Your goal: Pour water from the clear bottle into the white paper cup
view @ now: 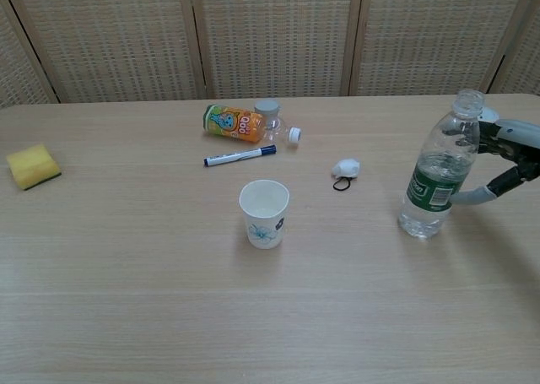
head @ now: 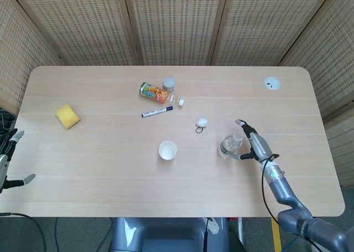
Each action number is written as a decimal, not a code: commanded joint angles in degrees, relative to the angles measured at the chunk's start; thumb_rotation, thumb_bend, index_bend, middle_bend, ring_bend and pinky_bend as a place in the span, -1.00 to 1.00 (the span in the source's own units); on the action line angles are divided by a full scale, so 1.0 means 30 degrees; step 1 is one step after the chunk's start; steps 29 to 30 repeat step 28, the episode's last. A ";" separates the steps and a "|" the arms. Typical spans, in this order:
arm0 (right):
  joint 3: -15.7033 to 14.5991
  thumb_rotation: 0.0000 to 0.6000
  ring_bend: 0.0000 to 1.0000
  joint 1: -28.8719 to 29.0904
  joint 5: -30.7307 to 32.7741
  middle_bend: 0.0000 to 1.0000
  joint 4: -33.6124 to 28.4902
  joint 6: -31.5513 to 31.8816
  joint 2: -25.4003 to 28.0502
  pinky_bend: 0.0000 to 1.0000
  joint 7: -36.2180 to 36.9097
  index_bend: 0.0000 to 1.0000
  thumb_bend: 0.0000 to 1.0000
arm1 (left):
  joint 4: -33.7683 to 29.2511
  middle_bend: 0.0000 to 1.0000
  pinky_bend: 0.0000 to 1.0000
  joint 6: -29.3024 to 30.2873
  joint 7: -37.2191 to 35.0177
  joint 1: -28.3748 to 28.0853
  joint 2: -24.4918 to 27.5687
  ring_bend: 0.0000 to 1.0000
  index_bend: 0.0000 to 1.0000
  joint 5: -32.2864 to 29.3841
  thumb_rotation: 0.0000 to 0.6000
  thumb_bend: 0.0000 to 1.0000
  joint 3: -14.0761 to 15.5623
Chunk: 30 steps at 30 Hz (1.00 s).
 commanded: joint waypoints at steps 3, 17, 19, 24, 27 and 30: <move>-0.1056 1.00 -1.00 -0.1445 -0.0348 -1.00 -0.1955 0.1965 0.2374 -1.00 -0.4064 -1.00 -1.00 | -0.0008 -1.00 -1.00 0.0244 -0.0103 0.0149 0.0027 -1.00 -1.00 0.0229 1.00 -1.00 0.0087; -0.2610 1.00 -1.00 -0.5732 -0.2224 -1.00 -0.6525 0.9742 0.5423 -1.00 -1.1494 -1.00 -1.00 | 0.1058 -1.00 -1.00 0.1647 0.0176 0.0845 -0.1062 -1.00 -1.00 0.1583 1.00 -1.00 0.0539; -0.2693 1.00 -1.00 -0.6124 -0.2168 -1.00 -0.7746 1.0216 0.5835 -1.00 -1.2588 -1.00 -1.00 | 0.1188 -1.00 -1.00 0.1746 0.0176 0.0900 -0.1148 -1.00 -1.00 0.1703 1.00 -1.00 0.0581; -0.2794 1.00 -1.00 -0.6846 -0.1764 -1.00 -0.9588 1.0891 0.6204 -1.00 -1.5311 -1.00 -1.00 | 0.1378 -1.00 -1.00 0.1939 0.0134 0.1021 -0.1234 -1.00 -1.00 0.1868 1.00 -1.00 0.0628; -0.2750 1.00 -1.00 -0.7037 -0.1744 -1.00 -0.9888 1.1164 0.6178 -1.00 -1.6258 -1.00 -1.00 | 0.1369 -1.00 -1.00 0.1961 0.0218 0.1030 -0.1252 -1.00 -1.00 0.1949 1.00 -1.00 0.0644; -0.2722 1.00 -1.00 -0.7088 -0.1740 -1.00 -1.0019 1.1225 0.6204 -1.00 -1.6550 -1.00 -1.00 | 0.1341 -1.00 -1.00 0.1959 0.0269 0.1028 -0.1249 -1.00 -1.00 0.1968 1.00 -1.00 0.0645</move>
